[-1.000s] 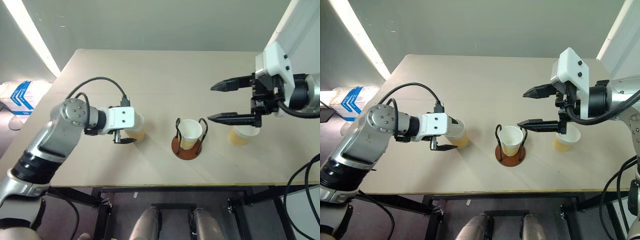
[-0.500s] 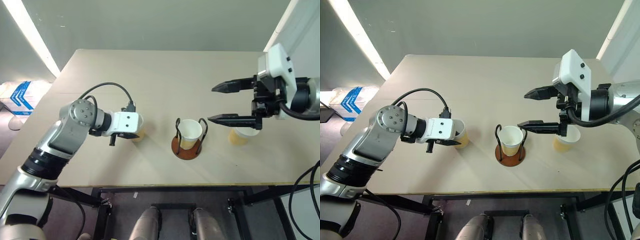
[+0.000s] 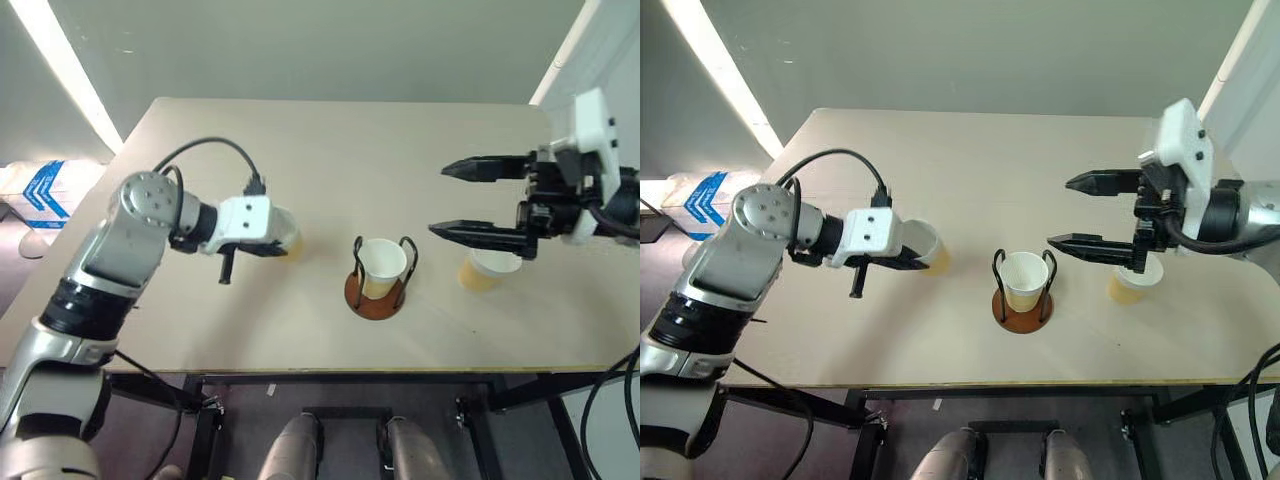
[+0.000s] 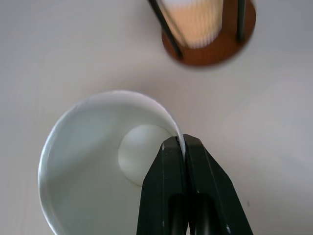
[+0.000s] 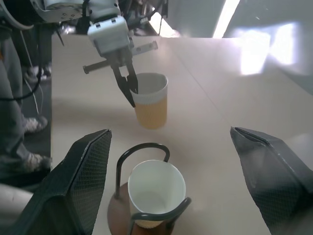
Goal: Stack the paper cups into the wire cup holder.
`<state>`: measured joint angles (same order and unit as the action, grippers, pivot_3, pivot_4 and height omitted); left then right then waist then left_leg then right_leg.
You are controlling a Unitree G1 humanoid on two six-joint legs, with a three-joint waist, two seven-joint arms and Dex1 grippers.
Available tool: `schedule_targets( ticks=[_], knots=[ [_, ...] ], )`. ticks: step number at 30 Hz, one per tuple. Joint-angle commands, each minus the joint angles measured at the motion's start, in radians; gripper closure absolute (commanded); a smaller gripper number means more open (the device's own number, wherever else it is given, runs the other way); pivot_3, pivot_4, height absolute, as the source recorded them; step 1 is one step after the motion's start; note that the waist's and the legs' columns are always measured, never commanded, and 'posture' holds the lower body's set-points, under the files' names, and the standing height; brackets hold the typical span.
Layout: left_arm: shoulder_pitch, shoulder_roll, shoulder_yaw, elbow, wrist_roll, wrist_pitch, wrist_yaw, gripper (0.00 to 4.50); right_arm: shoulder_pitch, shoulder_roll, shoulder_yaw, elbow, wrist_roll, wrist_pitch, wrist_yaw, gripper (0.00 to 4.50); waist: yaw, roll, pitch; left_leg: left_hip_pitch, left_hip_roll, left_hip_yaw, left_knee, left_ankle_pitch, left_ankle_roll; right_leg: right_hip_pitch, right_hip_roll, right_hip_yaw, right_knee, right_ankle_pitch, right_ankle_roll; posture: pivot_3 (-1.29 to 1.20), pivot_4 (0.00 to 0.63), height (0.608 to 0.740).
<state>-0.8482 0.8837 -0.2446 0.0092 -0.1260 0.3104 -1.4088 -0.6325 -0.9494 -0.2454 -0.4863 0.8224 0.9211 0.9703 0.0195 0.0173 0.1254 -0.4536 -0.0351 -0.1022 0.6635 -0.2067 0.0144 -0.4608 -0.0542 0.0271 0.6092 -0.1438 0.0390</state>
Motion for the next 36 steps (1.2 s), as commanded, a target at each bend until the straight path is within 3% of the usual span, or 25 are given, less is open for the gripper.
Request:
schedule_targets(
  ticks=[1, 10, 21, 28, 36],
  knots=[
    [-0.077, -0.001, 0.041, 0.006, -0.053, 0.009, -0.055, 4.49, 0.049, 0.004, -0.101, -0.046, 0.048, -0.04, -0.012, 0.38, 0.0, 0.0, 0.0, 0.0, 0.0, 0.0, 0.0, 0.0, 0.0, 0.0, 0.0, 0.0, 0.0, 0.0, 0.0, 0.0, 0.15, 0.74],
    [-0.27, -0.061, 0.013, 0.134, -0.12, -0.029, -0.198, 4.49, 0.182, -0.016, -0.189, -0.142, 0.196, -0.021, -0.047, 0.38, -0.001, 0.0, 0.0, 0.0, 0.0, 0.0, 0.001, 0.001, 0.002, 0.002, 0.0, 0.001, -0.001, 0.0, 0.006, 0.0, 0.15, 0.74],
    [-0.469, -0.13, -0.187, 0.312, -0.267, -0.181, -0.206, 4.49, 0.306, -0.049, -0.269, -0.227, 0.29, -0.03, -0.161, 0.38, 0.005, 0.0, 0.0, -0.002, -0.003, 0.0, 0.002, -0.001, 0.005, 0.003, -0.002, 0.002, -0.002, -0.003, 0.013, 0.0, 0.15, 0.74],
    [-0.545, -0.196, -0.307, 0.385, -0.351, -0.251, -0.206, 4.49, 0.368, -0.071, -0.328, -0.266, 0.338, -0.034, -0.226, 0.38, 0.006, 0.0, 0.0, -0.002, -0.004, 0.002, 0.003, -0.004, 0.008, 0.005, -0.003, 0.003, -0.006, 0.001, 0.028, 0.0, 0.15, 0.74],
    [-0.555, -0.277, -0.417, 0.453, -0.314, -0.376, -0.206, 4.49, 0.426, -0.1, -0.383, -0.289, 0.384, -0.04, -0.273, 0.38, 0.01, 0.0, 0.0, -0.002, -0.004, 0.004, 0.005, -0.006, 0.007, 0.009, -0.004, 0.003, -0.012, 0.0, 0.032, 0.0, 0.15, 0.74]
  ],
)
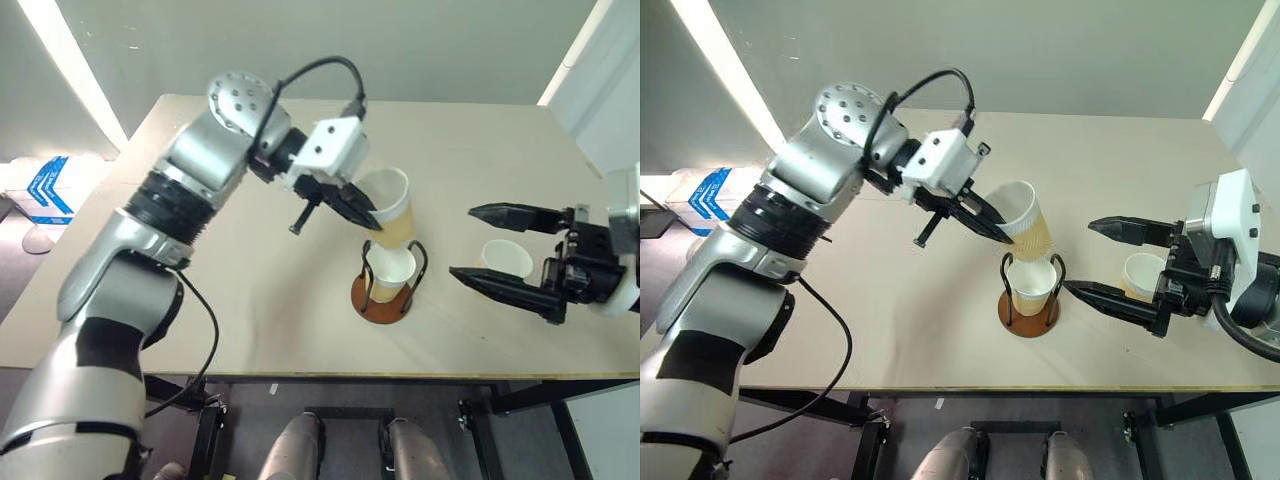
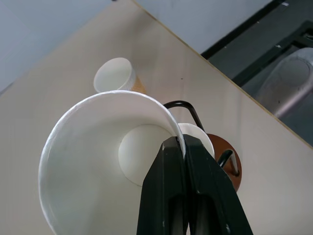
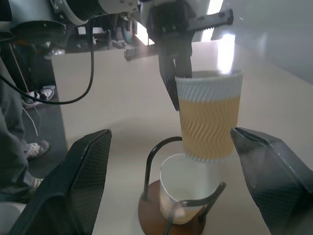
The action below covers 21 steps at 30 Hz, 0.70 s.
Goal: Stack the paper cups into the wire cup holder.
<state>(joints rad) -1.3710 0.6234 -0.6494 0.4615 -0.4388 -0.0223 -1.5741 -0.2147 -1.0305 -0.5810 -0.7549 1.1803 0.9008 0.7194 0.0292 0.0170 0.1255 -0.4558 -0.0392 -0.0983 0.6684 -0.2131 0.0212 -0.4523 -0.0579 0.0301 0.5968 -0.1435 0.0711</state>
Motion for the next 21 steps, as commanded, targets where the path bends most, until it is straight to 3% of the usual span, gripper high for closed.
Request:
schedule_targets(
  ticks=[1, 11, 18, 21],
  knots=[
    [-0.033, -0.023, -0.022, 0.002, -0.002, -0.05, -0.04, 4.49, 0.014, -0.021, -0.053, -0.023, 0.031, -0.021, -0.027, 0.38, 0.0, 0.0, 0.0, 0.0, 0.0, 0.0, 0.0, 0.0, 0.0, 0.0, 0.0, 0.0, -0.001, 0.0, 0.001, 0.0, 0.15, 0.74],
    [-0.033, -0.039, -0.095, -0.007, 0.0, -0.094, -0.04, 4.49, 0.08, -0.037, -0.093, -0.043, 0.048, -0.035, -0.054, 0.38, 0.003, 0.0, 0.0, -0.002, 0.0, 0.001, 0.007, -0.007, 0.001, 0.002, 0.0, 0.0, -0.003, -0.001, 0.005, 0.0, 0.15, 0.74],
    [-0.033, -0.082, -0.069, 0.014, 0.022, -0.102, -0.04, 4.49, 0.113, -0.048, -0.101, -0.044, 0.034, -0.047, -0.046, 0.38, 0.007, 0.0, 0.0, -0.002, 0.0, 0.002, 0.014, -0.011, 0.003, 0.005, 0.0, 0.0, -0.003, -0.002, 0.007, 0.0, 0.15, 0.74],
    [-0.036, -0.1, -0.049, 0.025, 0.04, -0.103, -0.04, 3.92, 0.12, -0.056, -0.101, -0.04, 0.027, -0.051, -0.042, 0.38, 0.01, 0.0, 0.0, -0.001, 0.0, 0.002, 0.015, -0.011, 0.003, 0.006, -0.001, 0.0, -0.003, -0.002, 0.007, 0.0, 0.15, 0.74]
  ],
)
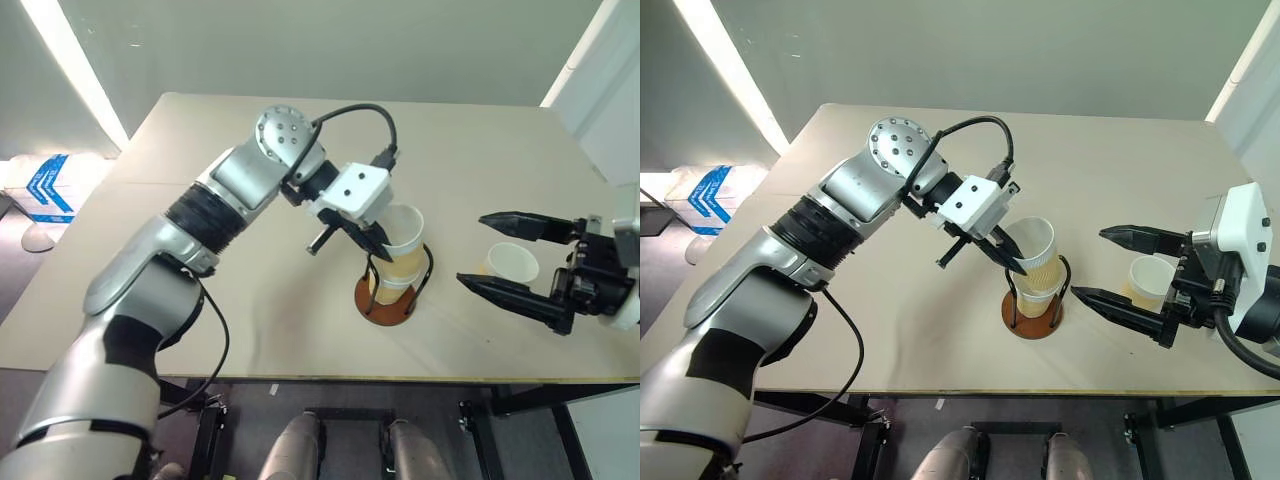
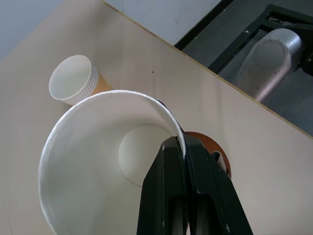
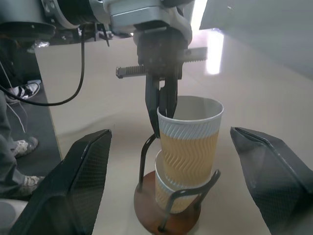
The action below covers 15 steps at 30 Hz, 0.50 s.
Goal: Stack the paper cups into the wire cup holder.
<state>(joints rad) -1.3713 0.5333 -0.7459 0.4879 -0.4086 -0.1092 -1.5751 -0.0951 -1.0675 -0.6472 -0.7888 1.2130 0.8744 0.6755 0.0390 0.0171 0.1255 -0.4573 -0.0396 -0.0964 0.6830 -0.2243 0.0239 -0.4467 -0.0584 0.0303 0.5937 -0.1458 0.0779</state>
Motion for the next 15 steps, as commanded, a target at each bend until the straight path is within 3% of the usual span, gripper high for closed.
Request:
schedule_targets(
  ticks=[1, 11, 12, 15],
  knots=[
    [-0.036, -0.013, 0.051, 0.0, 0.014, -0.016, -0.039, 3.61, 0.003, -0.021, -0.037, -0.004, -0.005, -0.026, 0.004, 0.38, 0.0, 0.0, 0.0, 0.0, 0.0, 0.0, 0.0, 0.0, 0.0, 0.0, 0.0, 0.0, 0.0, 0.0, 0.0, 0.0, 0.15, 0.74],
    [-0.032, 0.001, 0.074, 0.005, 0.03, -0.028, -0.039, 0.26, 0.004, -0.052, -0.034, 0.016, -0.018, -0.032, 0.017, 0.38, 0.002, 0.0, 0.0, 0.001, 0.0, 0.001, 0.0, 0.0, 0.0, 0.0, 0.0, 0.0, 0.0, 0.0, 0.0, 0.0, 0.15, 0.74],
    [-0.03, 0.002, 0.076, 0.0, 0.024, -0.021, -0.039, 0.04, 0.0, -0.055, -0.031, 0.018, -0.016, -0.032, 0.015, 0.38, 0.002, 0.0, 0.0, 0.001, 0.0, 0.001, 0.0, 0.0, 0.0, 0.0, 0.0, 0.0, 0.0, 0.0, 0.0, 0.0, 0.15, 0.74],
    [-0.025, 0.001, 0.079, -0.011, 0.012, -0.007, -0.039, 0.04, -0.006, -0.062, -0.025, 0.022, -0.014, -0.032, 0.013, 0.38, 0.002, 0.0, 0.0, 0.001, 0.0, 0.001, 0.0, 0.0, 0.0, 0.0, 0.0, 0.0, 0.0, 0.0, 0.001, 0.0, 0.15, 0.74]
  ],
)
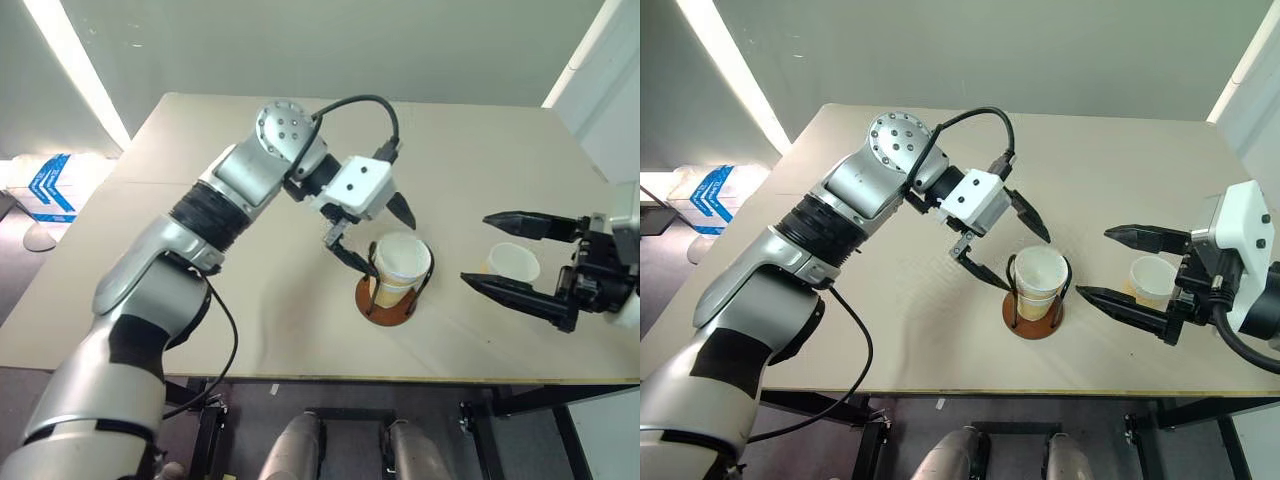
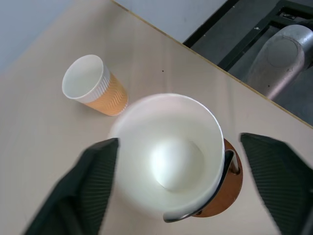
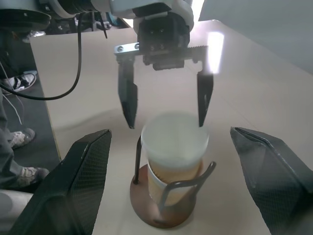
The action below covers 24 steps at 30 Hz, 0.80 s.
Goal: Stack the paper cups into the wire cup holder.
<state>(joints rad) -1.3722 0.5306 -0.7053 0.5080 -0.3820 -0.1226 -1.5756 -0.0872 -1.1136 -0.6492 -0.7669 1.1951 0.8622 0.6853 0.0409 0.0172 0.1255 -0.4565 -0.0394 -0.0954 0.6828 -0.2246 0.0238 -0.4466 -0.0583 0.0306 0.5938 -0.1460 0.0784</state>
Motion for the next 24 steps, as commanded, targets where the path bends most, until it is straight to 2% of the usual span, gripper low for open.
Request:
schedule_targets(
  ticks=[1, 6, 8, 11, 18, 24],
  knots=[
    [-0.022, 0.001, 0.038, -0.031, -0.013, 0.007, -0.039, 0.04, -0.017, -0.018, -0.021, 0.001, 0.005, -0.02, 0.001, 0.38, 0.0, 0.0, 0.0, 0.0, 0.0, 0.0, 0.0, 0.0, 0.0, 0.0, 0.0, 0.0, 0.0, 0.0, 0.0, 0.0, 0.15, 0.74],
    [-0.01, -0.027, 0.084, -0.013, -0.007, 0.027, -0.039, 0.04, -0.015, -0.033, -0.004, 0.012, -0.039, -0.013, -0.015, 0.38, 0.0, 0.0, 0.0, 0.0, 0.0, 0.0, 0.0, 0.0, 0.0, 0.0, 0.0, 0.0, 0.0, 0.0, 0.0, 0.0, 0.15, 0.74],
    [-0.003, -0.048, 0.145, 0.006, -0.006, 0.041, -0.026, 0.04, -0.003, -0.05, 0.023, 0.028, -0.121, -0.012, -0.032, 0.38, 0.001, 0.0, 0.0, 0.0, 0.0, 0.0, 0.0, 0.0, 0.0, 0.0, 0.0, 0.0, 0.0, 0.0, 0.0, 0.0, 0.15, 0.74],
    [0.01, -0.071, 0.27, 0.035, -0.025, 0.093, 0.079, 0.04, 0.044, -0.106, 0.088, 0.066, -0.292, -0.015, -0.037, 0.38, 0.001, 0.0, 0.0, 0.0, 0.0, 0.0, 0.0, 0.0, 0.0, 0.0, 0.0, 0.0, 0.0, 0.0, 0.0, 0.0, 0.15, 0.74],
    [0.157, -0.011, 0.452, -0.102, -0.036, 0.294, 0.198, 0.04, 0.086, -0.206, 0.18, 0.174, -0.504, -0.078, 0.089, 0.38, -0.003, 0.003, -0.001, 0.002, 0.001, 0.003, -0.001, 0.0, 0.0, 0.0, 0.0, 0.001, 0.002, 0.0, 0.001, 0.0, 0.15, 0.74],
    [0.329, 0.069, 0.542, -0.273, -0.034, 0.433, 0.294, 0.04, 0.06, -0.296, 0.336, 0.299, -0.683, -0.248, 0.246, 0.38, -0.005, 0.004, -0.001, 0.002, 0.001, 0.003, 0.0, 0.001, -0.001, 0.0, 0.0, 0.001, 0.001, 0.0, 0.001, 0.0, 0.15, 0.74]
  ],
)
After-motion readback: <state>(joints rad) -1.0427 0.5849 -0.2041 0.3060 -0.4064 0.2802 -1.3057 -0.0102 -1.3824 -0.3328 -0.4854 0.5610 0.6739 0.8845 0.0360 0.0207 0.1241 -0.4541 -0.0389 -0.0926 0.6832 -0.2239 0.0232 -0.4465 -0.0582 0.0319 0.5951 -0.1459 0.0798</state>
